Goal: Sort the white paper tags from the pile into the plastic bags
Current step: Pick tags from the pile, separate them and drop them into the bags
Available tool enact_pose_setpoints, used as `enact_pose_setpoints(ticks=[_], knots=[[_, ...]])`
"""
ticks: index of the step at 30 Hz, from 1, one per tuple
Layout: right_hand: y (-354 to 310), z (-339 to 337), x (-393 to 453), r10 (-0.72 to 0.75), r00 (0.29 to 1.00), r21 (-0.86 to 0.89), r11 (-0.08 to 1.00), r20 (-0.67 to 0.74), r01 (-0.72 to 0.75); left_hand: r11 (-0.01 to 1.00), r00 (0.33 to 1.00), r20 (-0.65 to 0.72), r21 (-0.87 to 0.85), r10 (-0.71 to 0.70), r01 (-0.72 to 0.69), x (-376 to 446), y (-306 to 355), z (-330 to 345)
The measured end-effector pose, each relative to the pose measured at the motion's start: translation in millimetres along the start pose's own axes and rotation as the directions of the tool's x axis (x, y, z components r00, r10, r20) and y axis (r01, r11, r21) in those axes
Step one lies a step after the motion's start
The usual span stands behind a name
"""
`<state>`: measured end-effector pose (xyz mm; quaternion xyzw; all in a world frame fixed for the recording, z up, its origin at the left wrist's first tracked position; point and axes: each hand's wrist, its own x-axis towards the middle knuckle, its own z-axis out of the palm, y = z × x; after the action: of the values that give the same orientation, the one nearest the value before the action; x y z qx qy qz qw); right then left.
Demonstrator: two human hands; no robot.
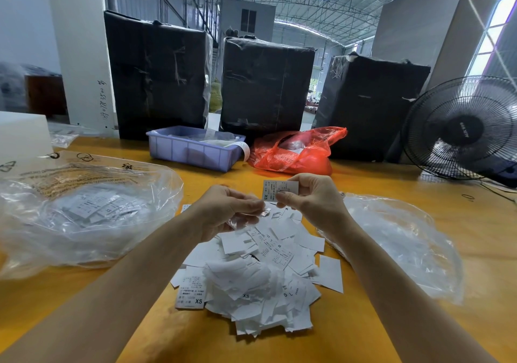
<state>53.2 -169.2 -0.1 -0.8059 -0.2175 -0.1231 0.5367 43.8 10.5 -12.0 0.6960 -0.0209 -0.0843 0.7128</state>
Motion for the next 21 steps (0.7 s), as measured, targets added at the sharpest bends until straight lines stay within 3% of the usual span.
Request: enact_pose_setpoints(ticks=[9, 21], knots=[[-0.4, -1.5, 0.0, 0.002, 1.0, 0.05, 0.999, -0.001, -0.002, 1.0, 1.0, -0.004, 0.021, 0.003, -0.003, 0.7, -0.3, -1.3], [1.1, 0.1, -0.4, -0.005, 1.0, -0.046, 0.999, 0.0, 0.005, 1.0, 1.0, -0.014, 0.013, 0.0, 0.0, 3.4, -1.1, -1.4]])
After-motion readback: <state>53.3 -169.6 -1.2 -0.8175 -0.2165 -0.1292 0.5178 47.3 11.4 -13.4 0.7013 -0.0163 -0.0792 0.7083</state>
